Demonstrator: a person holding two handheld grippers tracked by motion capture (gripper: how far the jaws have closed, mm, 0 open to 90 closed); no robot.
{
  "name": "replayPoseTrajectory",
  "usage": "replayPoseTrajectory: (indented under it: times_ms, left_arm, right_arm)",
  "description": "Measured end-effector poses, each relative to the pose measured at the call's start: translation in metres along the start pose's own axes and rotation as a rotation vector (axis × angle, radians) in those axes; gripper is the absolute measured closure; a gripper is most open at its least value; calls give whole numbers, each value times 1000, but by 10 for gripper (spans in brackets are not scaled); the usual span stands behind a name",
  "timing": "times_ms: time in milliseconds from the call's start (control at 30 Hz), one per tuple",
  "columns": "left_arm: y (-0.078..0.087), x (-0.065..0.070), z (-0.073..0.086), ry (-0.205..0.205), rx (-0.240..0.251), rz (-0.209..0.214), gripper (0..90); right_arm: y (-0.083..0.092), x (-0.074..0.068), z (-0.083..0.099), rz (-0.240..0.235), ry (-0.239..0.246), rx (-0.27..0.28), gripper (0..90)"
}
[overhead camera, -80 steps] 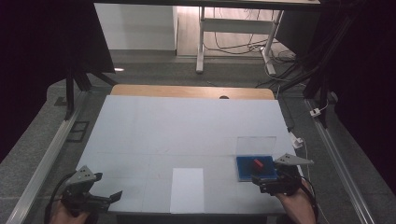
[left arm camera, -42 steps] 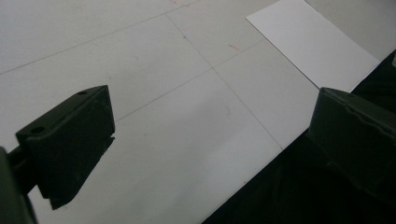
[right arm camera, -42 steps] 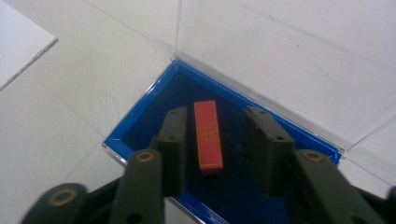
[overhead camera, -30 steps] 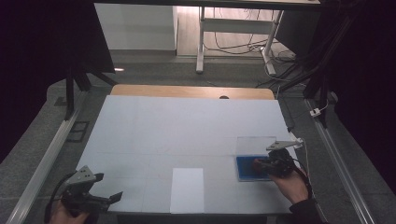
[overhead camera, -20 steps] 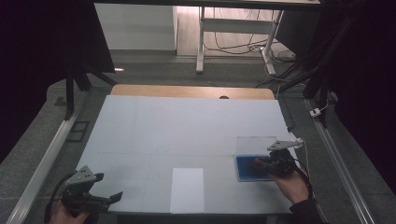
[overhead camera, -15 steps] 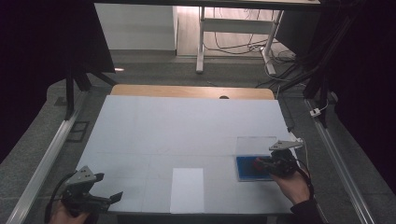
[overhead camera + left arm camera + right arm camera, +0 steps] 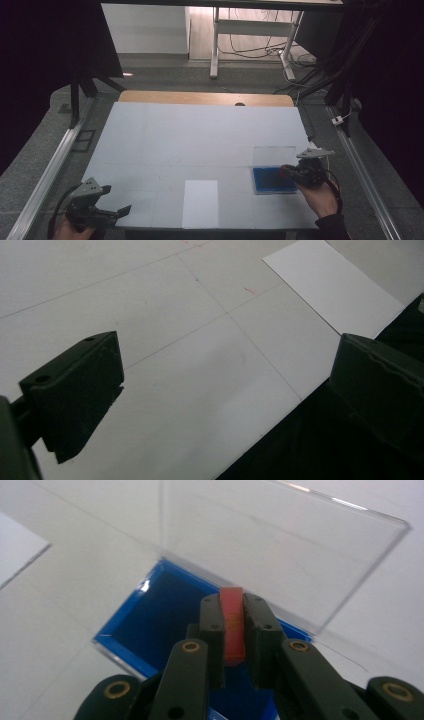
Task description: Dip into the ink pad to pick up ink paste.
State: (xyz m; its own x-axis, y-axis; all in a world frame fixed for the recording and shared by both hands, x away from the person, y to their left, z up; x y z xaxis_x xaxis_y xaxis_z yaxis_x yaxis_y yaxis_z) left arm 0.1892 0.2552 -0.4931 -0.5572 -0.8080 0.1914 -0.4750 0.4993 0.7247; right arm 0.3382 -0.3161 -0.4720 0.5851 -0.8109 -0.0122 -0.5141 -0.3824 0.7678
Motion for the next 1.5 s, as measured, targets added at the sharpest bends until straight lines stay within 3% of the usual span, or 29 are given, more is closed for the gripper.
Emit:
replayPoseTrajectory:
  times_ms: [267, 567, 633, 900, 1133, 1233, 1367, 1500]
  left_arm:
    - [0, 0, 0, 2, -1, 1, 14]
    - [0, 0, 0, 3, -2, 1, 16]
    - [0, 0, 0, 3, -2, 2, 16]
    - [0, 0, 0, 2, -4, 2, 16]
    - [-1, 0, 0, -2, -8, 1, 17]
    - [-1, 0, 0, -2, -8, 1, 17]
    - [-1, 0, 0, -1, -8, 2, 17]
    - [-1, 0, 0, -1, -8, 2, 17]
  right_arm:
    - [-1, 8, 3, 38, -6, -18, 802]
    - [-6, 11, 6, 57, 0, -48, 803]
    - [-9, 11, 8, 67, 5, -77, 803]
    - [-11, 11, 7, 79, -12, -87, 807]
    - [-14, 1, 6, 121, 44, -105, 808]
    - [-14, 2, 6, 119, 41, -103, 809]
    - [-12, 14, 10, 58, -52, -70, 810]
    - [-12, 16, 11, 46, -75, -64, 809]
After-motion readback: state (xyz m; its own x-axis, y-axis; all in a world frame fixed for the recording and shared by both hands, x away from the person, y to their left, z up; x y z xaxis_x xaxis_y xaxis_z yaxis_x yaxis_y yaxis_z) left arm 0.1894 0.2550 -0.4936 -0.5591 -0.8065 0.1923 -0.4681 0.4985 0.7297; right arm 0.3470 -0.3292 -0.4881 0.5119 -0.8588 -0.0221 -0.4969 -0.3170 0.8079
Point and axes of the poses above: each handheld gripper's, and its own axes: y roughly backward along the jaws, z roughly out of its underside, x roughly to its right, the point moved 2 cm from there along -y, roughly forward along the jaws, and after that the axes turned 3 degrees about -x, right-handed, at the moved point
